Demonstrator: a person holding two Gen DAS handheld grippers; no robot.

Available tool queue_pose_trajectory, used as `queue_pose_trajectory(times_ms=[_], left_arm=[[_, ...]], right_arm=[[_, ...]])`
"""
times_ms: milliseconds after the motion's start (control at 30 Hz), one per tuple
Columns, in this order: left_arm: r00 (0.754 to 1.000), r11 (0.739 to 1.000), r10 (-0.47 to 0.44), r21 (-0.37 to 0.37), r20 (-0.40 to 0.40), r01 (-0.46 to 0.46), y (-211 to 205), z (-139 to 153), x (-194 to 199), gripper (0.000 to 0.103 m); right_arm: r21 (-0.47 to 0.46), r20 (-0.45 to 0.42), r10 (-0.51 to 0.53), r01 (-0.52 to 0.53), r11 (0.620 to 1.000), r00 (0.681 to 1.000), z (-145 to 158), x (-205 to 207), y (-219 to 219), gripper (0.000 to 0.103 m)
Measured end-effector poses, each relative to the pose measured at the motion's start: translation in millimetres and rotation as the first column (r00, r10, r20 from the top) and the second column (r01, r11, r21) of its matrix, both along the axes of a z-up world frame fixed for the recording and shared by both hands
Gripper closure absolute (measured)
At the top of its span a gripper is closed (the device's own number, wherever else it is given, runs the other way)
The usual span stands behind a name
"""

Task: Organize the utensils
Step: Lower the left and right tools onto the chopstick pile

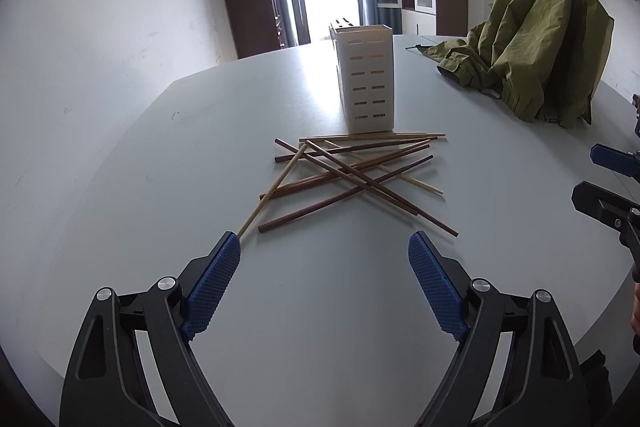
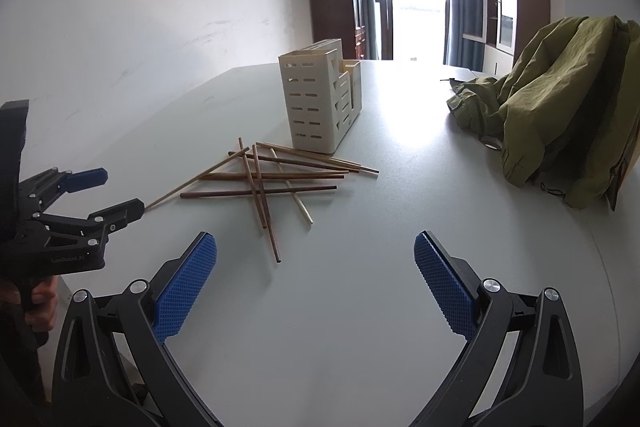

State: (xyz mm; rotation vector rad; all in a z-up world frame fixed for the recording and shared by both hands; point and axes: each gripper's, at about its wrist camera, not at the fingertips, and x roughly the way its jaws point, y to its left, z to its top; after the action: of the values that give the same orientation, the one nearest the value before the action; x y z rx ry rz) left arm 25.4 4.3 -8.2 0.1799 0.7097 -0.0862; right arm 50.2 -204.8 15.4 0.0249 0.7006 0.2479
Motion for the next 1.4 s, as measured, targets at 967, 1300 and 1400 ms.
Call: queue_pose_trajectory(times_ms=[967,1300,1400], left_arm=[[0.989,0.999,-0.021,-0.052,-0.144,0.014,52.4,-60.7,155.5,0.063],[0.979,0.997,-0.027,-0.073,-0.203,0.013,62.5,-80.3,171.3,0.078],[0.976,0.997,-0.029,-0.074,-0.214,0.014,62.7,-82.9,171.3,0.092]], right_arm=[[0.013,-0.252,0.270,-0.275,0.961,0.929,-76.4,148.4,75.9,0.053],[0.009,-0.313,0.305,-0.319,0.948,0.900,-99.0,158.0,89.9,0.082],[0.002,-0.311,0.296,-0.311,0.950,0.903,-98.6,156.3,88.9,0.089]])
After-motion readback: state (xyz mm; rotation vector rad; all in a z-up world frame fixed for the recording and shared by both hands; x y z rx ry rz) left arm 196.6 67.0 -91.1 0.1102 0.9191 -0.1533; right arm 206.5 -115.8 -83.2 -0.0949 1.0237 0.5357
